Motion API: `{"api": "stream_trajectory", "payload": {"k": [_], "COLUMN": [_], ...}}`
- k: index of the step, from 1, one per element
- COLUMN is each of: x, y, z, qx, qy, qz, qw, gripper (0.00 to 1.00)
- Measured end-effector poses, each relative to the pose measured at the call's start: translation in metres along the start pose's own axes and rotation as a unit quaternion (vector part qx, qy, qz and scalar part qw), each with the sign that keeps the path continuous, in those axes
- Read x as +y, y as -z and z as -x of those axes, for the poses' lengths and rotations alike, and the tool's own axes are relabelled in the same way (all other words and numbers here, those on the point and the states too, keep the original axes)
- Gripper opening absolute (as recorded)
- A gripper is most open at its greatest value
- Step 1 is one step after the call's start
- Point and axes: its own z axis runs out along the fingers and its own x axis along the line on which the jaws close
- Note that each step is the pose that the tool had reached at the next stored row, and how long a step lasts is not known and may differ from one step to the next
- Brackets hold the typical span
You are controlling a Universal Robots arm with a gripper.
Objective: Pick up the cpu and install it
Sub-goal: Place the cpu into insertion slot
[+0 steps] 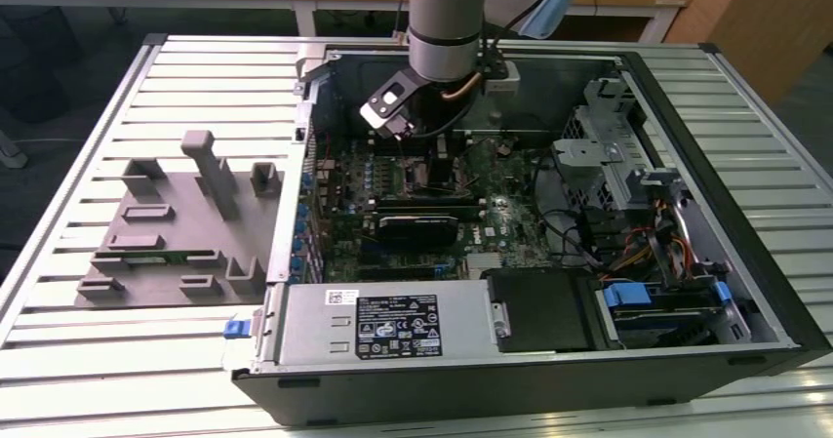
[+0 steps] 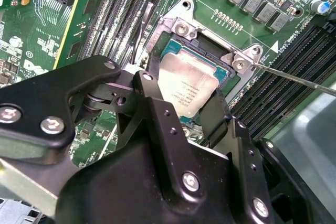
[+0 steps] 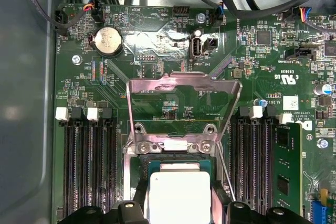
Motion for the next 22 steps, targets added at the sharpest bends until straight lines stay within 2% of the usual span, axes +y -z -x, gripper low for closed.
{"api": "stream_trajectory", "payload": {"k": [4, 5, 22], "x": [0.0002, 0.0002, -0.0002], "y": [-0.0005, -0.0005, 0.0024], "z": [-0.0003, -0.0003, 0.0001], "qx": [0.0008, 0.0006, 0.0000], "qy": [0.000, 0.000, -0.002], "qz": [0.0005, 0.0004, 0.0002], "qw": [1.0000, 1.0000, 1.0000], "gripper": [0.55, 0.61, 0.61]}}
